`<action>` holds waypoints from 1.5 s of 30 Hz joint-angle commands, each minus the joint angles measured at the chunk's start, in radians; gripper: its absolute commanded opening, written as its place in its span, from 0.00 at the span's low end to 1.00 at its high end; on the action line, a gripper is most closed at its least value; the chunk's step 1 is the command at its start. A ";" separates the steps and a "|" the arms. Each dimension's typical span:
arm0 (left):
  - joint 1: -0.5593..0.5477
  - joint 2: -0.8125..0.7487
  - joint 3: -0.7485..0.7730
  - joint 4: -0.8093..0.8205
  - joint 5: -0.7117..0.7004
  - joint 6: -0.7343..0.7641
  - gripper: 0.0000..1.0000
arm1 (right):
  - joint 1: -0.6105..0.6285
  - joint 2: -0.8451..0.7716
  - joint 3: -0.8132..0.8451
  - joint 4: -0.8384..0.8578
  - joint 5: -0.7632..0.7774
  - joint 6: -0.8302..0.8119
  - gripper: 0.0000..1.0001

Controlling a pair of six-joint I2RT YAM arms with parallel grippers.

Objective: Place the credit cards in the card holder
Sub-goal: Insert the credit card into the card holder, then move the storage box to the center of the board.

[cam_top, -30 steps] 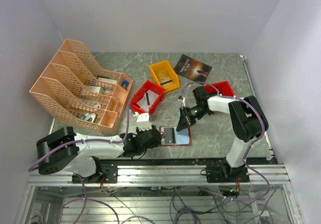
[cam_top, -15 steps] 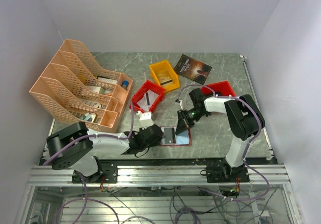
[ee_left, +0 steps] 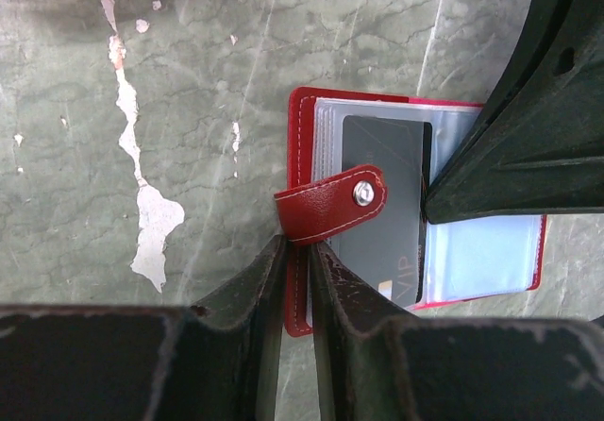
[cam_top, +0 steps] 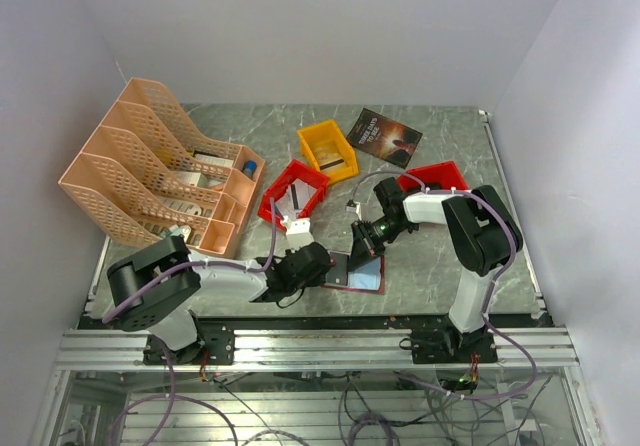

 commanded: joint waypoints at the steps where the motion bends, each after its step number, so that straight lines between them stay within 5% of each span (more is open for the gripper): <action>1: -0.001 0.052 0.019 0.021 0.092 0.010 0.27 | 0.015 0.027 0.027 0.006 -0.026 -0.011 0.00; 26: -0.001 -0.124 -0.007 -0.076 0.025 0.062 0.29 | -0.011 -0.118 0.053 -0.033 0.003 -0.107 0.01; 34: 0.000 -0.276 -0.101 0.097 0.032 0.114 0.31 | -0.054 -0.245 0.058 -0.063 -0.052 -0.204 0.04; 42: 0.044 -0.445 -0.108 0.107 0.040 0.182 0.57 | -0.181 -0.423 0.100 -0.020 -0.048 -0.282 0.09; 45: 0.093 -0.499 -0.098 0.095 0.085 0.215 0.67 | -0.189 -0.502 0.132 0.045 -0.035 -0.361 0.28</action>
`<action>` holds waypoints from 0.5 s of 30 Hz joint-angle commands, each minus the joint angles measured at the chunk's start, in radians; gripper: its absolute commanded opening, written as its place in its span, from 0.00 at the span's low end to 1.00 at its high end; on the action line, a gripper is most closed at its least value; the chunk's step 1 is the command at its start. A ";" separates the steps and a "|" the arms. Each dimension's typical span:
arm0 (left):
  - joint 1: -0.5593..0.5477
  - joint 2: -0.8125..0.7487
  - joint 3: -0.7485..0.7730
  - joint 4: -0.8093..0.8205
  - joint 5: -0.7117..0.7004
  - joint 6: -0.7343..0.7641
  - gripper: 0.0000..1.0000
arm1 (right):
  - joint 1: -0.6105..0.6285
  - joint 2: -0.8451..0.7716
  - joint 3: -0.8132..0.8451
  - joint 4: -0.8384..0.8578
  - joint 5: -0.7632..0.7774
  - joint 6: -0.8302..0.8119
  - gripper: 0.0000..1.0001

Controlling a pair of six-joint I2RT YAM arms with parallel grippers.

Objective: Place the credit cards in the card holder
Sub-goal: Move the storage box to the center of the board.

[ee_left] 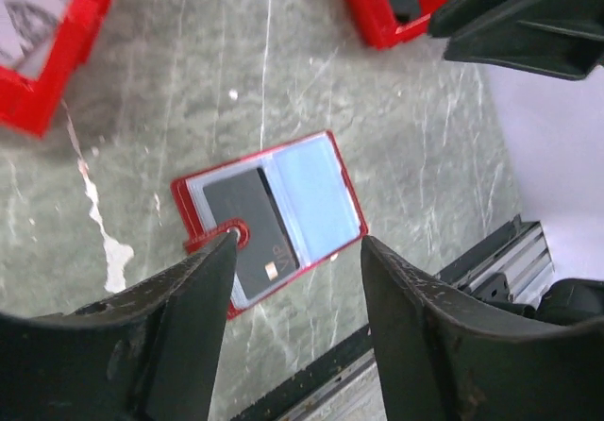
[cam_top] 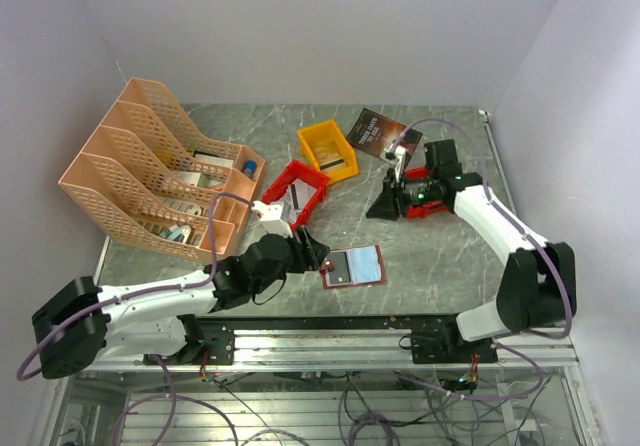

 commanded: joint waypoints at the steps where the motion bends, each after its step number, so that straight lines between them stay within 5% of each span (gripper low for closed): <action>1: 0.073 -0.080 0.025 0.019 0.062 0.069 0.70 | -0.011 -0.117 0.063 0.113 -0.010 -0.151 0.39; 4: 0.136 -0.124 0.029 0.041 0.140 0.064 0.79 | -0.011 -0.137 0.101 0.121 -0.079 -0.377 0.70; 8: 0.163 -0.193 -0.029 0.137 0.219 0.020 0.80 | -0.003 -0.079 0.199 0.026 -0.091 -0.678 0.77; 12: 0.164 -0.301 -0.078 0.072 0.178 0.011 0.80 | 0.033 0.038 0.314 0.063 0.106 -0.675 0.69; 15: 0.165 -0.373 -0.090 -0.017 0.149 0.026 0.80 | 0.048 0.139 0.411 0.080 0.214 -0.633 0.48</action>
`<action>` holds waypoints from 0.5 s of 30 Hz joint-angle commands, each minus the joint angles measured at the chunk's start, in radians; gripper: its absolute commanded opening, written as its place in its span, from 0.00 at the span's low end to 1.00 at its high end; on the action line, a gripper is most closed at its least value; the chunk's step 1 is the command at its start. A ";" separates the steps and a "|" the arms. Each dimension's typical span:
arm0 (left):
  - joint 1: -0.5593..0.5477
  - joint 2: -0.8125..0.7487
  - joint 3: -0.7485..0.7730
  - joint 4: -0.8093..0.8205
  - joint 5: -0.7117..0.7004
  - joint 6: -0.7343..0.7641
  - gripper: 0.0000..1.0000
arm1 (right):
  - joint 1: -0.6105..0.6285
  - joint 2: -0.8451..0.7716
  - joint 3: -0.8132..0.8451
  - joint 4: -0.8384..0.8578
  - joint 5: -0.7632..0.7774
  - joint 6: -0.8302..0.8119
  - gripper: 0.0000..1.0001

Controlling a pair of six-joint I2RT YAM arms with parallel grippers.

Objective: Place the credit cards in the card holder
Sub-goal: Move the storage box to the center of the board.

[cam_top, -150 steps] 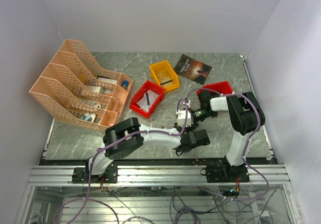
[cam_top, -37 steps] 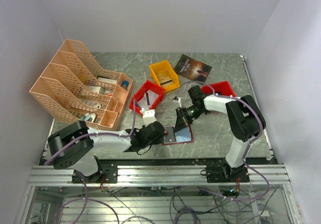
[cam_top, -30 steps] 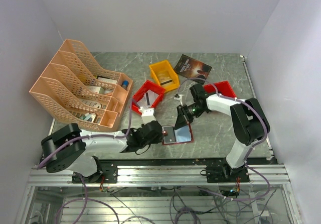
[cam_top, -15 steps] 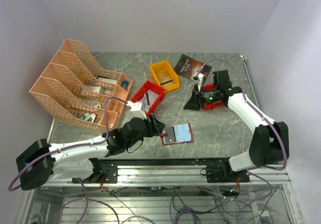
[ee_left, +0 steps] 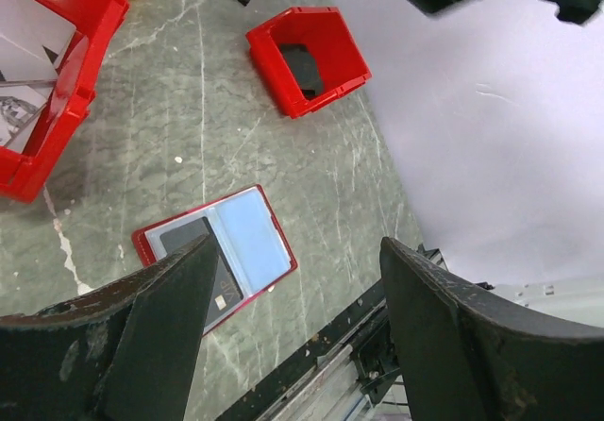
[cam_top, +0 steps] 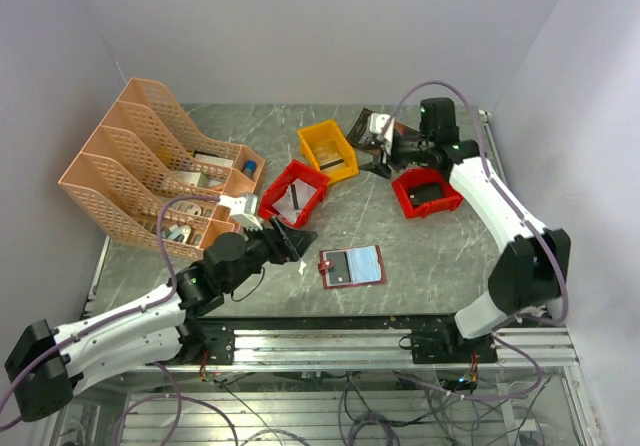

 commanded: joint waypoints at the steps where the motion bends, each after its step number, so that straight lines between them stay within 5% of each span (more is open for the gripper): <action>1: 0.007 -0.100 -0.023 -0.103 -0.015 0.011 0.80 | 0.025 0.150 0.137 0.016 0.203 -0.036 0.34; 4: 0.007 -0.147 -0.034 -0.164 -0.027 0.015 0.80 | 0.044 0.260 0.237 -0.009 0.269 -0.047 0.00; 15: 0.007 -0.185 -0.065 -0.215 -0.063 0.049 0.80 | 0.090 0.615 0.509 -0.104 0.412 -0.143 0.00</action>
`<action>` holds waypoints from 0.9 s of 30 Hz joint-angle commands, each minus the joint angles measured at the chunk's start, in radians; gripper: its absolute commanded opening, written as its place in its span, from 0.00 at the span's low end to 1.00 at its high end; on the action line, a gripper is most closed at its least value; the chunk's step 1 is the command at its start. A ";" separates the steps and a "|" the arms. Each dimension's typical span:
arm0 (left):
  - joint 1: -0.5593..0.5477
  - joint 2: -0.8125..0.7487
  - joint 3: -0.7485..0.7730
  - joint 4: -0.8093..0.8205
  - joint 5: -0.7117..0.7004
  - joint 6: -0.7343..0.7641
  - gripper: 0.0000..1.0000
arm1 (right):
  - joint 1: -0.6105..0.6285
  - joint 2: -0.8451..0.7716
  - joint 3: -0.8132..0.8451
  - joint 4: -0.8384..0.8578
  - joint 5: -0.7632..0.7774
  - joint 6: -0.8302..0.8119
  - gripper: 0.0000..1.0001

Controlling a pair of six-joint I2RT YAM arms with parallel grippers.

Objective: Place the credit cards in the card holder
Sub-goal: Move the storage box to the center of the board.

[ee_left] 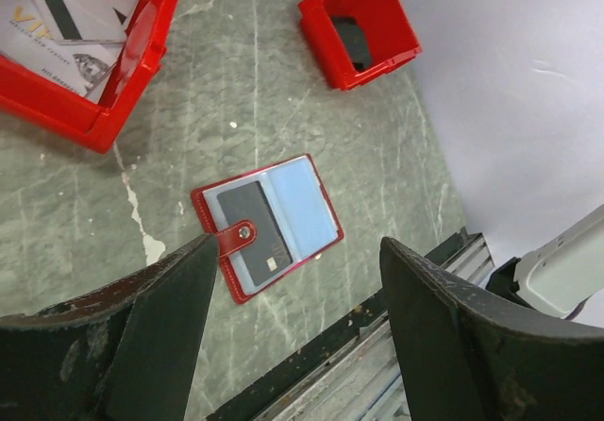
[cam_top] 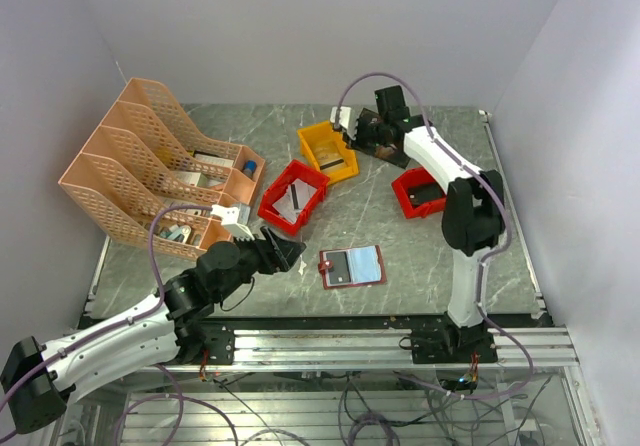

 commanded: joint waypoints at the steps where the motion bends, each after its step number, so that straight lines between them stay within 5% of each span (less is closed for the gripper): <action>1: 0.005 -0.008 -0.006 -0.025 -0.033 0.034 0.80 | 0.020 0.099 0.088 -0.053 0.083 -0.063 0.00; 16: 0.006 -0.006 -0.016 -0.046 -0.062 0.040 0.80 | 0.053 0.358 0.307 -0.184 0.250 -0.211 0.00; 27: 0.007 0.014 -0.012 -0.040 -0.049 0.038 0.80 | 0.048 0.215 0.104 -0.238 0.278 -0.330 0.00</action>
